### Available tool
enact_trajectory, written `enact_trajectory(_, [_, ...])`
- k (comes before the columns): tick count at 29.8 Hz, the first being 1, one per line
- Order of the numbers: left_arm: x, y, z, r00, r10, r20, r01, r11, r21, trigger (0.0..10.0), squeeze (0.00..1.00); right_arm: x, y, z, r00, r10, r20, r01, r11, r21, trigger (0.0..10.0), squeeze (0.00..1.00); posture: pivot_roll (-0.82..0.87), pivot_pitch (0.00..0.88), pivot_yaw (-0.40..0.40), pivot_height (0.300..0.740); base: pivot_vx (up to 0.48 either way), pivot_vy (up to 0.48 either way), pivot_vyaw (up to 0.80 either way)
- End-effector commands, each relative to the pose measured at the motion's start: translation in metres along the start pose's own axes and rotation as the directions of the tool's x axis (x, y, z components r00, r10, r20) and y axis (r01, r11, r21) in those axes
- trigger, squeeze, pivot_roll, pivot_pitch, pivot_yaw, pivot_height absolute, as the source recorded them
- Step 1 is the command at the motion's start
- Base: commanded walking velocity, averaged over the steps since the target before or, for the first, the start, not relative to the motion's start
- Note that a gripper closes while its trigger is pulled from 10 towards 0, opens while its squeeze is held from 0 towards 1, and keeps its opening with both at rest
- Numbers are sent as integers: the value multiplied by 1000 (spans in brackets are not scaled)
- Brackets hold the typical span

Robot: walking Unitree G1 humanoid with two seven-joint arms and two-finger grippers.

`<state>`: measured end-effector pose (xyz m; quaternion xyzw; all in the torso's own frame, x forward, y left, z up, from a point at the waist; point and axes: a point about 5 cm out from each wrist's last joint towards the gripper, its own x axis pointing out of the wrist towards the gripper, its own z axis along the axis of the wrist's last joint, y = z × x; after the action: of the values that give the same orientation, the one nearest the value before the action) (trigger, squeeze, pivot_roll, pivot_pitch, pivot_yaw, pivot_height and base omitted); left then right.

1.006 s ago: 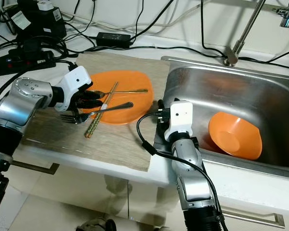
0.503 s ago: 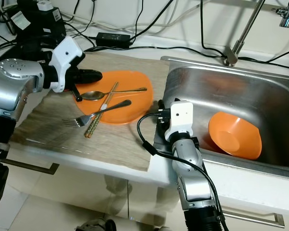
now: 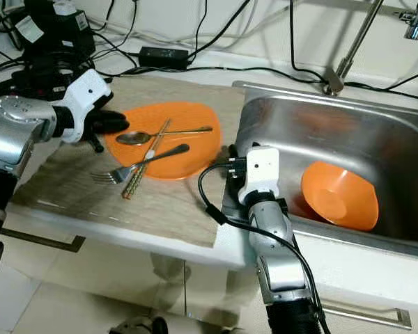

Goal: Kitchen organization

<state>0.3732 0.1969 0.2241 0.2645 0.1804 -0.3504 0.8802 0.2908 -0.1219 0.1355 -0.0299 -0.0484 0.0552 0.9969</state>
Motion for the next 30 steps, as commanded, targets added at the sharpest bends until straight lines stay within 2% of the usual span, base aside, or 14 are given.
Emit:
enact_trajectory(1, [1,-2,1,1000,-5,-11,6,1000,27,10000,0,-2,-1,-1,1000,-3,-6,3,1000,0,10000,0,63,43,-26,740,0,0,0])
enact_trajectory(10, [4,-4,5,1000,-17,11,17,1000,5,10000,0,-2,-2,-1,1000,-1,-6,1,1000,-2,10000,0,59,45,-31,740,0,0,0])
enact_trajectory(17, [4,-6,-4,1000,-23,-11,23,1000,-18,10000,0,0,-5,3,1000,-5,2,5,1000,0,10000,0,56,45,-34,740,0,0,0])
enact_trajectory(23, [4,-15,-17,998,-59,-31,58,997,-50,10000,0,5,-14,8,999,-32,19,32,999,-5,10000,0,55,46,-37,740,0,0,0])
enact_trajectory(30, [6,-25,-22,996,-82,-34,80,995,-62,10000,0,6,-15,8,999,-30,16,30,1000,-9,10000,0,59,48,-47,740,0,0,0])
